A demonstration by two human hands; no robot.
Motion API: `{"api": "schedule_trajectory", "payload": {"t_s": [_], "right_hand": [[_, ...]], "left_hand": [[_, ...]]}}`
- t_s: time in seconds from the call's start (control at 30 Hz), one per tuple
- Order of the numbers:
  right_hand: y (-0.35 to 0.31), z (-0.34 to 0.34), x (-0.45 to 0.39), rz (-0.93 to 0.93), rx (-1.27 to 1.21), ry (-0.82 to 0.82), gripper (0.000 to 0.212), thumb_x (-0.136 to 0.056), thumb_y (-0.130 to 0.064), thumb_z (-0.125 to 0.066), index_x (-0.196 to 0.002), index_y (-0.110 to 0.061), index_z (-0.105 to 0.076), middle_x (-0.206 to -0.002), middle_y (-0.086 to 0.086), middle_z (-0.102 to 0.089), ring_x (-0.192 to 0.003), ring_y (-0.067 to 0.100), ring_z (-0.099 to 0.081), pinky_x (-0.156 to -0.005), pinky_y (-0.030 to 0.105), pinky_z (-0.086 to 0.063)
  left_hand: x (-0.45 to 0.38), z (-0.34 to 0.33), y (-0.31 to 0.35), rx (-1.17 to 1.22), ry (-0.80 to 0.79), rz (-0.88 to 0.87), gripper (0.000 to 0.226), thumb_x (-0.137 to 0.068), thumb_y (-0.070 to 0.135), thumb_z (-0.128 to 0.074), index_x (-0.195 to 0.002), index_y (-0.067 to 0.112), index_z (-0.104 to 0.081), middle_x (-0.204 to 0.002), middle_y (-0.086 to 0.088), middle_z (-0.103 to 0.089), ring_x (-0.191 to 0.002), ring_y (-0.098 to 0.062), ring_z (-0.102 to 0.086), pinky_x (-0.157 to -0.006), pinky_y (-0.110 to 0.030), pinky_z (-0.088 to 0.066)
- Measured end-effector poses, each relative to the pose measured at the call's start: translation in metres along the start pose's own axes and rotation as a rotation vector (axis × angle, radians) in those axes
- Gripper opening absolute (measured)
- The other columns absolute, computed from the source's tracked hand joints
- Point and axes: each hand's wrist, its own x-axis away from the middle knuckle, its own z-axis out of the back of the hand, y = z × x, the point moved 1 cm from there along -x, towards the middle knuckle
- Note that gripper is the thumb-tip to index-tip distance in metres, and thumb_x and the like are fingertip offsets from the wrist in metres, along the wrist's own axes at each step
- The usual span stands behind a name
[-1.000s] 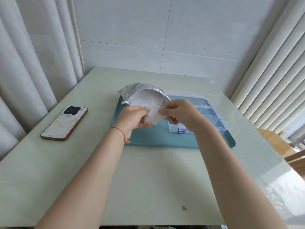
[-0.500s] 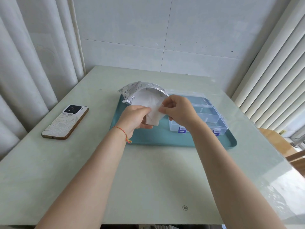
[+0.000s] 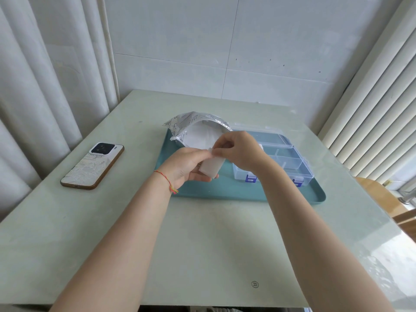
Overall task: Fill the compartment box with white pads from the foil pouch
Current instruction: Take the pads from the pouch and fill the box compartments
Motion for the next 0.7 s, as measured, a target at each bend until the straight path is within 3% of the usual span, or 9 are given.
{"api": "schedule_trajectory", "payload": {"t_s": [0.07, 0.13, 0.23, 0.3, 0.4, 0.47, 0.6, 0.7], "right_hand": [[0.001, -0.006, -0.004, -0.019, 0.004, 0.055, 0.01, -0.085, -0.026, -0.073, -0.085, -0.016, -0.071, -0.071, -0.006, -0.061, -0.062, 0.008, -0.051, -0.056, 0.021, -0.039], [0.001, -0.012, -0.009, -0.054, -0.009, 0.149, 0.008, -0.088, -0.024, -0.067, -0.089, -0.017, -0.07, -0.075, -0.004, -0.062, -0.065, 0.013, -0.053, -0.055, 0.022, -0.038], [-0.001, -0.026, -0.019, -0.106, -0.041, 0.174, 0.025, -0.091, -0.018, -0.058, -0.114, -0.015, -0.067, -0.094, -0.001, -0.066, -0.074, 0.019, -0.06, -0.057, 0.023, -0.043], [-0.005, -0.034, -0.025, -0.137, -0.039, 0.156, 0.039, -0.091, -0.015, -0.054, -0.13, -0.017, -0.057, -0.1, -0.003, -0.061, -0.078, 0.022, -0.061, -0.064, 0.027, -0.048], [-0.011, -0.044, -0.033, -0.151, 0.013, 0.145, 0.054, -0.088, -0.011, -0.05, -0.14, -0.022, -0.044, -0.097, 0.002, -0.063, -0.076, 0.028, -0.063, -0.069, 0.036, -0.054], [-0.013, -0.049, -0.036, -0.155, 0.047, 0.14, 0.059, -0.086, -0.009, -0.048, -0.142, -0.023, -0.039, -0.093, 0.006, -0.063, -0.075, 0.029, -0.061, -0.065, 0.038, -0.055], [-0.012, -0.054, -0.038, -0.119, 0.107, 0.162, 0.046, -0.087, -0.009, -0.052, -0.132, -0.017, -0.05, -0.094, 0.004, -0.062, -0.081, 0.023, -0.056, -0.063, 0.027, -0.041], [-0.012, -0.055, -0.038, -0.11, 0.106, 0.203, 0.044, -0.086, -0.01, -0.054, -0.129, -0.018, -0.05, -0.085, 0.001, -0.06, -0.077, 0.024, -0.058, -0.062, 0.032, -0.048]], "left_hand": [[-0.002, 0.0, -0.002, -0.015, 0.048, -0.034, 0.012, -0.095, 0.005, -0.055, -0.1, 0.003, -0.066, -0.092, -0.017, -0.068, -0.069, -0.03, -0.072, -0.054, -0.029, -0.057], [-0.007, 0.003, -0.004, -0.021, 0.196, -0.052, 0.013, -0.093, 0.001, -0.052, -0.093, 0.003, -0.065, -0.091, -0.017, -0.066, -0.063, -0.031, -0.07, -0.049, -0.03, -0.056], [-0.013, 0.015, -0.005, -0.273, 0.54, -0.167, 0.013, -0.084, 0.01, -0.052, -0.073, 0.008, -0.058, -0.068, -0.014, -0.062, -0.054, -0.029, -0.069, -0.054, -0.041, -0.059], [-0.013, 0.021, -0.004, -0.408, 0.661, -0.214, 0.015, -0.077, 0.016, -0.047, -0.067, 0.005, -0.048, -0.059, -0.018, -0.06, -0.048, -0.024, -0.067, -0.058, -0.042, -0.057], [-0.013, 0.022, -0.007, -0.431, 0.67, -0.211, 0.014, -0.076, 0.016, -0.045, -0.069, 0.004, -0.046, -0.061, -0.019, -0.063, -0.045, -0.022, -0.066, -0.055, -0.035, -0.054], [-0.015, 0.022, -0.008, -0.398, 0.66, -0.209, 0.017, -0.076, 0.016, -0.046, -0.073, 0.0, -0.051, -0.067, -0.018, -0.067, -0.046, -0.022, -0.066, -0.055, -0.032, -0.056], [-0.018, 0.025, -0.009, -0.328, 0.653, -0.225, 0.018, -0.076, 0.012, -0.047, -0.074, -0.005, -0.053, -0.058, -0.013, -0.062, -0.051, -0.026, -0.069, -0.058, -0.047, -0.059], [-0.018, 0.025, -0.009, -0.325, 0.634, -0.245, 0.022, -0.072, 0.015, -0.047, -0.071, -0.005, -0.054, -0.054, -0.009, -0.057, -0.054, -0.031, -0.069, -0.055, -0.05, -0.058]]}}
